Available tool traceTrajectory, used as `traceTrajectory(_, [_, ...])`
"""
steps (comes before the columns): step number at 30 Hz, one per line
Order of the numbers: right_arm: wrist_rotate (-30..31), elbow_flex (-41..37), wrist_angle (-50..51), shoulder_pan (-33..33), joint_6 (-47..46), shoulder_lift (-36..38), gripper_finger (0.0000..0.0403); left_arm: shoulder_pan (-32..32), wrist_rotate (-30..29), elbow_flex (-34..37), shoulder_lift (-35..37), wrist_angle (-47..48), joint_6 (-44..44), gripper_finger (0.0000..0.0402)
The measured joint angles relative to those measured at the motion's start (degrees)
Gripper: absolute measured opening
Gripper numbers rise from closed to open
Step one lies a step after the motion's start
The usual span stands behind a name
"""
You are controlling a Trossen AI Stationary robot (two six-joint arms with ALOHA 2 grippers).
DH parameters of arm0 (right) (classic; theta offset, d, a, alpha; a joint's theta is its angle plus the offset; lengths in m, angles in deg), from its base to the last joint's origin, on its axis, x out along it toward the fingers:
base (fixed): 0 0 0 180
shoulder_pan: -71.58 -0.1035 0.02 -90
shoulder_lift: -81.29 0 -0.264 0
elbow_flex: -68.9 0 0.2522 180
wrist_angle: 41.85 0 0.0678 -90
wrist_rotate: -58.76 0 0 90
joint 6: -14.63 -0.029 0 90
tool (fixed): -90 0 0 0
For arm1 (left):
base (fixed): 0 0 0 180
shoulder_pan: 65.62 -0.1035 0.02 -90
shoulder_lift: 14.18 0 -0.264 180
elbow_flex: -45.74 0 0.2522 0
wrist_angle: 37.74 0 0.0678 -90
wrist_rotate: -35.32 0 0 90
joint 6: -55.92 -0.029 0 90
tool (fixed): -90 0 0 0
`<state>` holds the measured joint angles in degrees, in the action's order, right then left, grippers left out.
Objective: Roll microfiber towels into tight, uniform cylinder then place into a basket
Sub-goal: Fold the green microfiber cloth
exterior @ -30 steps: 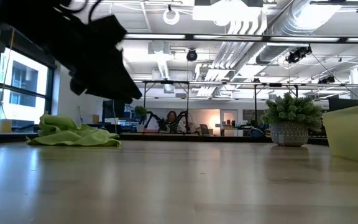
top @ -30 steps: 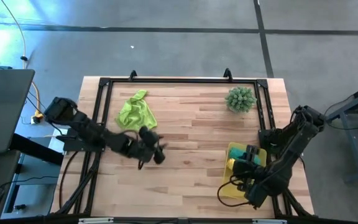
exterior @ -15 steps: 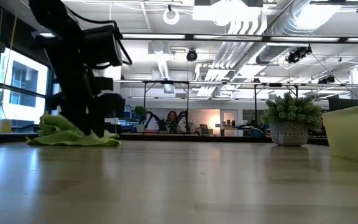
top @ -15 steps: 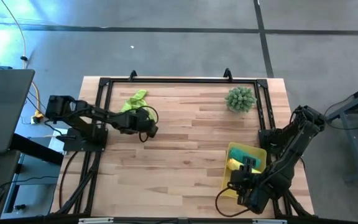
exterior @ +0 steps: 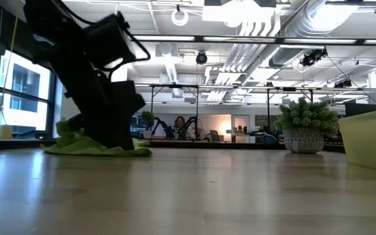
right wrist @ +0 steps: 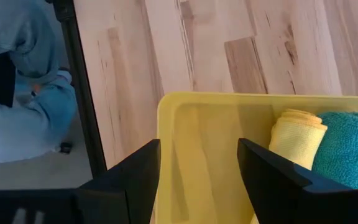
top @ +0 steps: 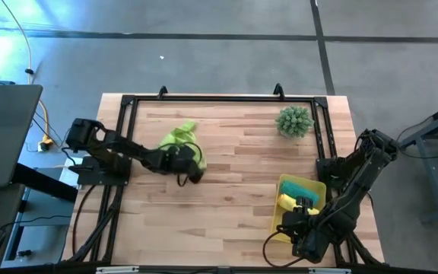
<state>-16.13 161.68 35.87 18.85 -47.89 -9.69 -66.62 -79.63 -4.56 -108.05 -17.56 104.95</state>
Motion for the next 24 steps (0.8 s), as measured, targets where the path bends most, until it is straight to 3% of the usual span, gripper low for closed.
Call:
traceTrajectory(7, [0.0,0.0,0.0,0.0,0.0,0.0,0.0203,8.8,0.5,0.0,-4.5,-13.2,0.0,0.0195])
traceTrajectory(15, [0.0,0.0,0.0,0.0,0.0,0.0,0.0203,18.9,2.0,-0.2,-6.8,-15.5,-1.8,0.0195])
traceTrajectory(22, [0.0,0.0,-0.1,0.0,0.0,0.0,0.0203,25.4,17.9,0.3,-0.9,-18.7,-14.3,0.0195])
traceTrajectory(24, [0.0,0.0,-0.1,0.0,0.0,0.0,0.0203,27.2,19.1,0.2,1.7,-18.6,-17.8,0.0195])
